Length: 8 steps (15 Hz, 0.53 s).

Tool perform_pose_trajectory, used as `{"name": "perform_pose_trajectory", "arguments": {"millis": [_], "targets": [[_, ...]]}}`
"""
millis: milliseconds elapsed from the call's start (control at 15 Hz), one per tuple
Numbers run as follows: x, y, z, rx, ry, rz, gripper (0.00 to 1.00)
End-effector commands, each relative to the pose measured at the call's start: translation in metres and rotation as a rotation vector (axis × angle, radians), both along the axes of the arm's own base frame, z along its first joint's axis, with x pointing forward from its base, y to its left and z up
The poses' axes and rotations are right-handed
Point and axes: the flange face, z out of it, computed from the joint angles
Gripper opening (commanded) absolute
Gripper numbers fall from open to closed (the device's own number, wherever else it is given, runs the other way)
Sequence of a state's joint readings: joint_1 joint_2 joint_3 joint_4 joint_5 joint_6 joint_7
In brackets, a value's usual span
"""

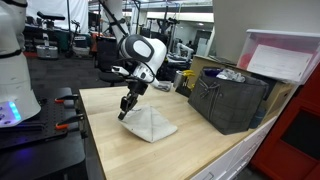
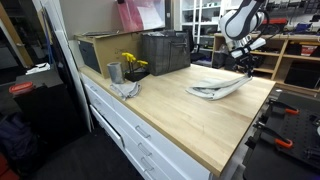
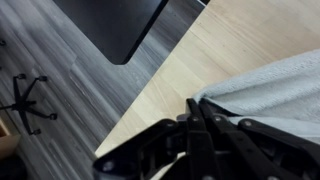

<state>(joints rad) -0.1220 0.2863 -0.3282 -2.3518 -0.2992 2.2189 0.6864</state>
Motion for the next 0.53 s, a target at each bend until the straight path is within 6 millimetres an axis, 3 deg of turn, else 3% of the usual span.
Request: {"name": "perform_pose_trajectory", "arguments": {"millis": [0,133,200,267,467], "targets": [[-0.015,0.000,0.008,-0.018,0.022,0.031,0.01],[-0.017,0.000,0.007,-0.028,0.036,0.037,0.01],[-0.017,0.001,0.007,-0.031,0.037,0.036,0.28],[-0.017,0.002,0.007,-0.033,0.037,0.039,0.29],[-0.004,0.007,0.015,-0.040,0.011,0.058,0.49]]}}
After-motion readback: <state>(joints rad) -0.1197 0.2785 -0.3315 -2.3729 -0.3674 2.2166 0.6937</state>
